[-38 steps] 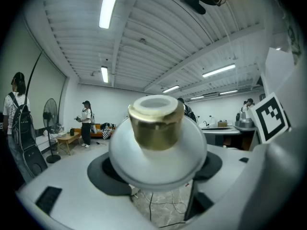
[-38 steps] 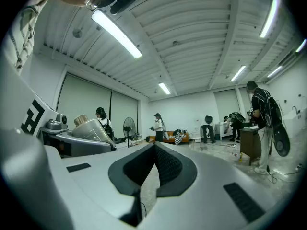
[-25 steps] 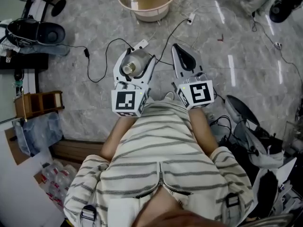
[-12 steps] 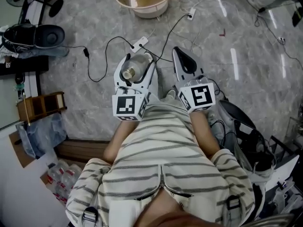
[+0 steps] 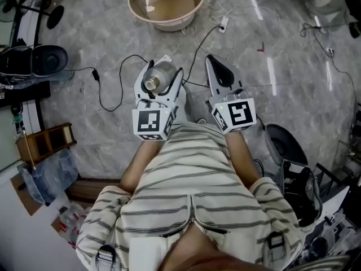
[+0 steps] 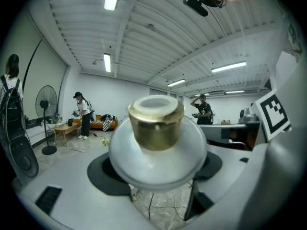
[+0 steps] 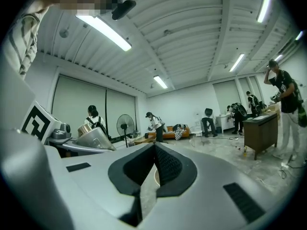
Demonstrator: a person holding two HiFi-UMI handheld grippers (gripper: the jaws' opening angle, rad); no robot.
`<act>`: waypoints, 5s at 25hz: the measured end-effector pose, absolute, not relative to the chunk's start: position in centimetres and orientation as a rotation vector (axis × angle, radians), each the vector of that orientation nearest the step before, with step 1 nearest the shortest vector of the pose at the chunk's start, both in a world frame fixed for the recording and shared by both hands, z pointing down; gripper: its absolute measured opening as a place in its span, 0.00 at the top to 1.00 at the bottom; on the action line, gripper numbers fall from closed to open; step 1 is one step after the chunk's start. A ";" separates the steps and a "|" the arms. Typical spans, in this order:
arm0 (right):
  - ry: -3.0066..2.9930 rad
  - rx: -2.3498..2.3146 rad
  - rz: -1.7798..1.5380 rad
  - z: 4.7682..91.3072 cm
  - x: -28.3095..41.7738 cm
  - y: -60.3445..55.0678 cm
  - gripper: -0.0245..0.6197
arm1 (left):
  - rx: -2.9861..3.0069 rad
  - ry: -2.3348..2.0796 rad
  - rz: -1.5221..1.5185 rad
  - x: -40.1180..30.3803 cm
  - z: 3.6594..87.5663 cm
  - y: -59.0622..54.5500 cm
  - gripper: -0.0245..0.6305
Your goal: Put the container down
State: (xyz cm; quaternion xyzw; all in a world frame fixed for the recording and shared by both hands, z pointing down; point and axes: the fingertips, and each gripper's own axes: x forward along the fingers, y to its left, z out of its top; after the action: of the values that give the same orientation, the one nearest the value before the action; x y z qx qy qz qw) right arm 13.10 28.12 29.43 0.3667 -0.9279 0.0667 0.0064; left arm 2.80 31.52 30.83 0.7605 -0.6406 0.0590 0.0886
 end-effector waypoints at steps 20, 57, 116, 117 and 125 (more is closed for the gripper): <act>-2.783 1.260 0.189 27.3 -0.8 7.4 0.95 | 2.308 -1.797 0.169 -11.6 29.8 9.5 0.45; -2.656 0.985 0.414 47.8 -2.7 -12.3 0.95 | 2.007 -1.873 0.406 -13.9 51.2 -7.8 0.45; -2.507 0.982 0.638 71.9 -1.7 -17.4 0.95 | 1.889 -1.789 0.715 -13.9 88.0 -22.6 0.45; -2.503 0.983 0.642 72.2 -1.5 -17.5 0.95 | 1.888 -1.786 0.722 -13.8 88.4 -22.8 0.45; -2.492 0.994 0.649 72.7 -0.8 -17.8 0.95 | 1.871 -1.784 0.745 -14.0 89.9 -23.6 0.45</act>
State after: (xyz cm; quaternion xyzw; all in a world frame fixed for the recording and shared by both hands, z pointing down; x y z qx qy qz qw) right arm -0.79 -17.83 72.75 0.3536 -0.8865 0.2307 0.1893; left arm -14.01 -23.63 89.90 0.6778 -0.6464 0.2697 0.2235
